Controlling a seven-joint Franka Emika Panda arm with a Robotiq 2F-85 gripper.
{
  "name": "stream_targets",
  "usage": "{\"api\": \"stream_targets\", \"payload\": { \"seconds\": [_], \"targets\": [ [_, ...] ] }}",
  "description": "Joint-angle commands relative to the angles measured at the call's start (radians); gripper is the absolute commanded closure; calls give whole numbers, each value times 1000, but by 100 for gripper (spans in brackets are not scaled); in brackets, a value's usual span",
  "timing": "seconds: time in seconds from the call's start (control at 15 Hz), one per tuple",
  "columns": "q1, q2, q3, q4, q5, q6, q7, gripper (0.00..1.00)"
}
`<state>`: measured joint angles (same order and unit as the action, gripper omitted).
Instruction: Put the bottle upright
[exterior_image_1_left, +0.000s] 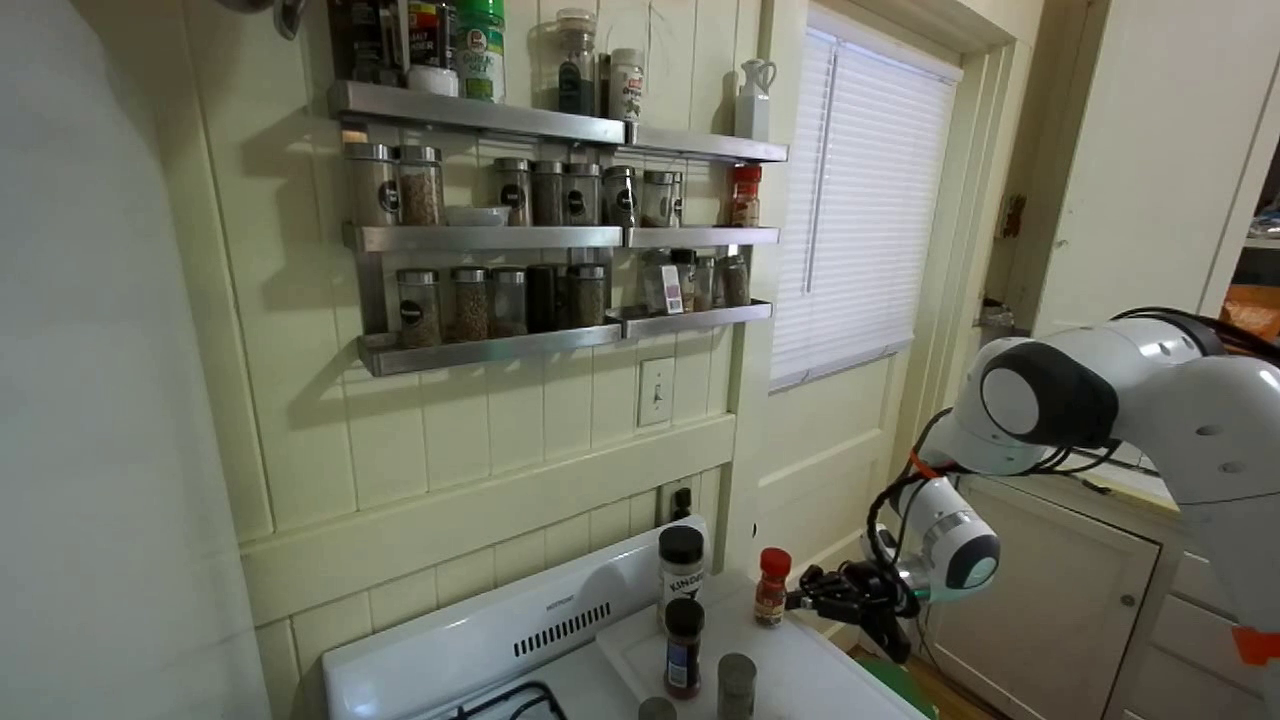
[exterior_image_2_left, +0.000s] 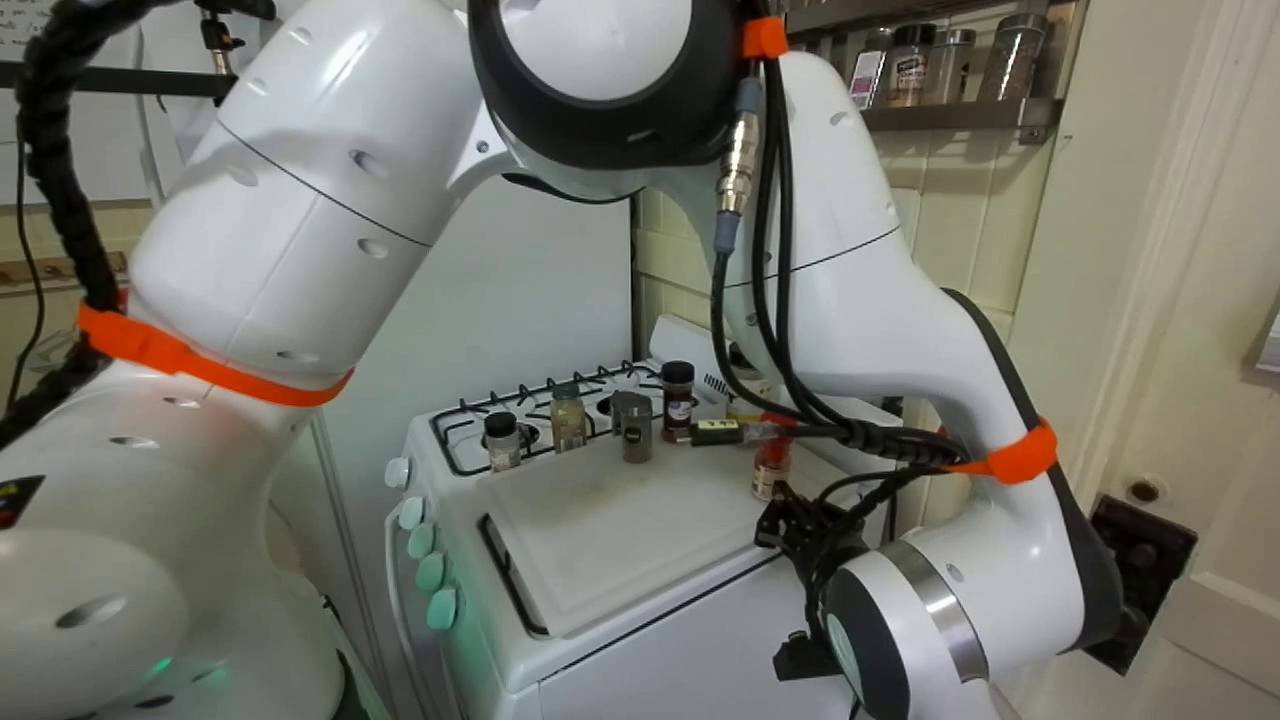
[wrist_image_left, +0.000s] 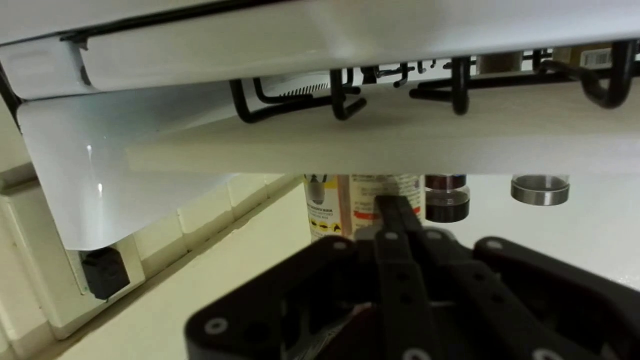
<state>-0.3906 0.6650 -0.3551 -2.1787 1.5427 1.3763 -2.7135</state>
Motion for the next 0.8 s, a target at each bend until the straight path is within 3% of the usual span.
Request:
{"api": "stream_targets", "payload": {
  "seconds": [0.0, 0.73],
  "targets": [
    [14, 11, 10, -3, 17, 35, -34, 100],
    [33, 18, 34, 12, 32, 46, -33, 100]
  ]
}}
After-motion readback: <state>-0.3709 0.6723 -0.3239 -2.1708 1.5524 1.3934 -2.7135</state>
